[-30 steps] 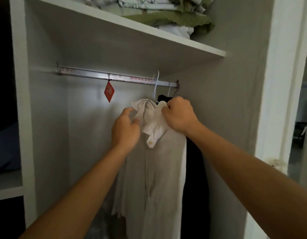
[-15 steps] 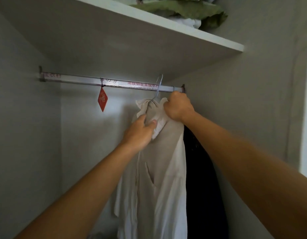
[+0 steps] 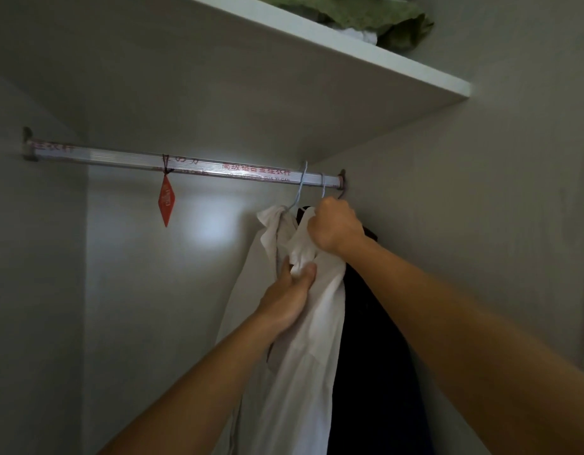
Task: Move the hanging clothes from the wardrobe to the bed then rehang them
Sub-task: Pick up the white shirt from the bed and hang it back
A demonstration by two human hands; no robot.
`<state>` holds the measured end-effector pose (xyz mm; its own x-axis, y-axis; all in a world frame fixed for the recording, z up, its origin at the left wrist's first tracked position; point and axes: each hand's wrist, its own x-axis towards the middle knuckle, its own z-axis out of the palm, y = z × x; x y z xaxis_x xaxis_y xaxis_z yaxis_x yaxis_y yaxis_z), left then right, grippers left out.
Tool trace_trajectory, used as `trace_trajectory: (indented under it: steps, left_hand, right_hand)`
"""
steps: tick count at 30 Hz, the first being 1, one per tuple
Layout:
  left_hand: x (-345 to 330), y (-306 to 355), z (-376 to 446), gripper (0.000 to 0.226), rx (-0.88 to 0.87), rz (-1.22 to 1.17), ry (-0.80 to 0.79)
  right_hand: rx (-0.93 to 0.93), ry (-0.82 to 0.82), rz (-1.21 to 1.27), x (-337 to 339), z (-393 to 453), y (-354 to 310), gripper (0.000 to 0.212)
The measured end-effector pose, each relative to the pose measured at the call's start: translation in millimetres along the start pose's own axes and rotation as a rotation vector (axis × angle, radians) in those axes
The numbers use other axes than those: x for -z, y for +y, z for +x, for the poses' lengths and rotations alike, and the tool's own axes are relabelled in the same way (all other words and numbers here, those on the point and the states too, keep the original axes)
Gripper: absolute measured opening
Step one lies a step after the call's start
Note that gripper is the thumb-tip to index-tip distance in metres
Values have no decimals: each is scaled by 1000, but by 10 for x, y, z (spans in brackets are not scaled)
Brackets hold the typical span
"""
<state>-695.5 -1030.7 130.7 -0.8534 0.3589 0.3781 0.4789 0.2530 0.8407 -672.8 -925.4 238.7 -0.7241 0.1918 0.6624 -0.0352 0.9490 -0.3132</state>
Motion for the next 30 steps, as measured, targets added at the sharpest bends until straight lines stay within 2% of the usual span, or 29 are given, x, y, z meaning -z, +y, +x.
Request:
trace_trajectory:
  steps: [8, 11, 13, 17, 20, 23, 27, 30]
  left_hand:
    - [-161, -115, 40, 69, -6, -50, -58]
    - [-69, -154, 13, 56, -2, -40, -40]
    - [-6, -173, -7, 47, 8, 7, -51]
    - [123, -127, -71, 47, 16, 175, -30]
    - [248, 1, -125, 50, -7, 279, 6]
    - [396, 134, -203, 29, -56, 347, 26]
    - [569, 295, -428, 42, -139, 378, 94]
    - [604, 407, -614, 39, -199, 390, 127]
  right_hand:
    - [38, -51, -62, -101, -51, 188, 33]
    - [64, -63, -99, -113, -100, 167, 32]
    - [60, -74, -103, -94, -114, 166, 33]
    - [20, -104, -108, 8, -144, 140, 33]
    - [34, -53, -168, 121, -204, 64, 34]
    - [42, -66, -182, 239, -286, 21, 35]
    - [66, -178, -134, 404, -570, 36, 27]
    - [71, -201, -124, 534, -879, 75, 26]
